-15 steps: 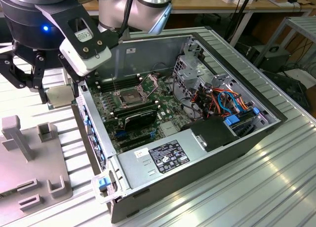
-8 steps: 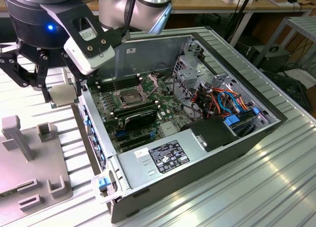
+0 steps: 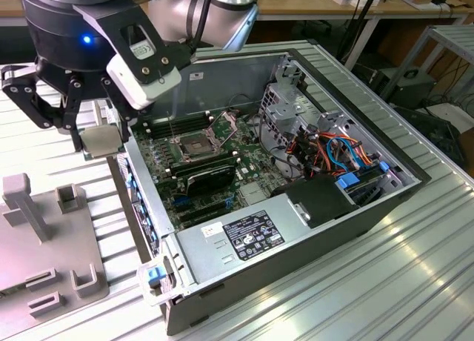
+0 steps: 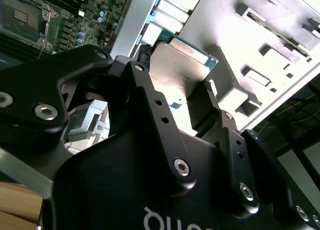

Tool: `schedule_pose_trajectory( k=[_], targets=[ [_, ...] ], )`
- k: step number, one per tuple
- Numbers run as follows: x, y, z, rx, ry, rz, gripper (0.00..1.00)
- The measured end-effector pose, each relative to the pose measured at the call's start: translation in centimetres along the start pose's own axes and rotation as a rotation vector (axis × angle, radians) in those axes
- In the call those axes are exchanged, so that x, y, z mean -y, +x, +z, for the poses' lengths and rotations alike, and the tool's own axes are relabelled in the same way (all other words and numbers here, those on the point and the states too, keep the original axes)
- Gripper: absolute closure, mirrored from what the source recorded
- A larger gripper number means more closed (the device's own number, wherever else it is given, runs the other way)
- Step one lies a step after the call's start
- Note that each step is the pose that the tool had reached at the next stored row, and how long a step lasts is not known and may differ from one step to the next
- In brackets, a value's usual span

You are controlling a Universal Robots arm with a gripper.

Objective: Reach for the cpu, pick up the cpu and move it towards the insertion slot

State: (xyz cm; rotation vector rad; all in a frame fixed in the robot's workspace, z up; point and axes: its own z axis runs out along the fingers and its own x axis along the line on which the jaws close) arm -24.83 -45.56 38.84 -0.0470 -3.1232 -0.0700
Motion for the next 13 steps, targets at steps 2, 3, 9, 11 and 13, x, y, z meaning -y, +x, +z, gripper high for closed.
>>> schedule_pose_trajectory(
  k=[2, 3, 9, 11, 13],
  targets=[
    [-0.05, -0.24, 0.00, -0.0001, 0.0000, 0.000, 0.45],
    [-0.06, -0.33, 0.00, 0.0000, 0.0000, 0.000, 0.45],
    [-0.19, -1.08, -0.01, -0.0001, 0.0000, 0.000, 0.45],
    [-0.24, -1.33, -0.01, 0.0000, 0.0000, 0.000, 0.45],
    [-0.29, -1.57, -0.02, -0.0001, 0.0000, 0.000, 0.45]
  ],
)
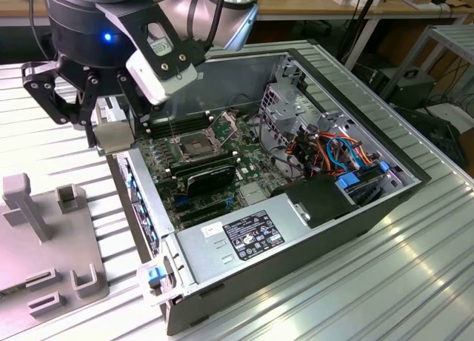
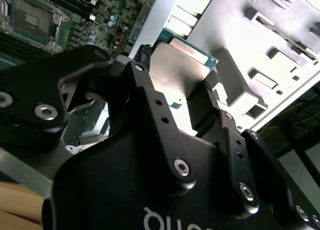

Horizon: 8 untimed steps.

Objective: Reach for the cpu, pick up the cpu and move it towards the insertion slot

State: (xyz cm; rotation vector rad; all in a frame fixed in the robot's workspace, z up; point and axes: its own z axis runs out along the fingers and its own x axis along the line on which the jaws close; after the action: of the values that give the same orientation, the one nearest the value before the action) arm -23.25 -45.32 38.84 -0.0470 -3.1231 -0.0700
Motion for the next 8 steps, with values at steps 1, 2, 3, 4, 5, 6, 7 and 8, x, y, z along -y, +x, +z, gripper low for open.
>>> schedule_pose_trajectory(
  k=[1, 2, 3, 4, 5, 6, 7, 8],
  targets=[
    [-0.03, -0.14, 0.00, 0.0000, 0.0001, 0.000, 0.45],
    [-0.05, -0.24, 0.00, 0.0000, 0.0001, 0.000, 0.45],
    [-0.07, -0.36, -0.01, 0.0000, 0.0001, 0.000, 0.45],
    [-0.09, -0.50, 0.00, 0.0000, 0.0000, 0.000, 0.45],
    [-0.13, -0.68, -0.01, 0.0000, 0.0000, 0.000, 0.45],
    [-0.16, -0.85, -0.01, 0.0000, 0.0000, 0.000, 0.45],
    [-0.19, -0.98, -0.01, 0.0000, 0.0000, 0.000, 0.45],
    [-0.22, -1.13, -0.01, 0.0000, 0.0000, 0.000, 0.45]
  ],
)
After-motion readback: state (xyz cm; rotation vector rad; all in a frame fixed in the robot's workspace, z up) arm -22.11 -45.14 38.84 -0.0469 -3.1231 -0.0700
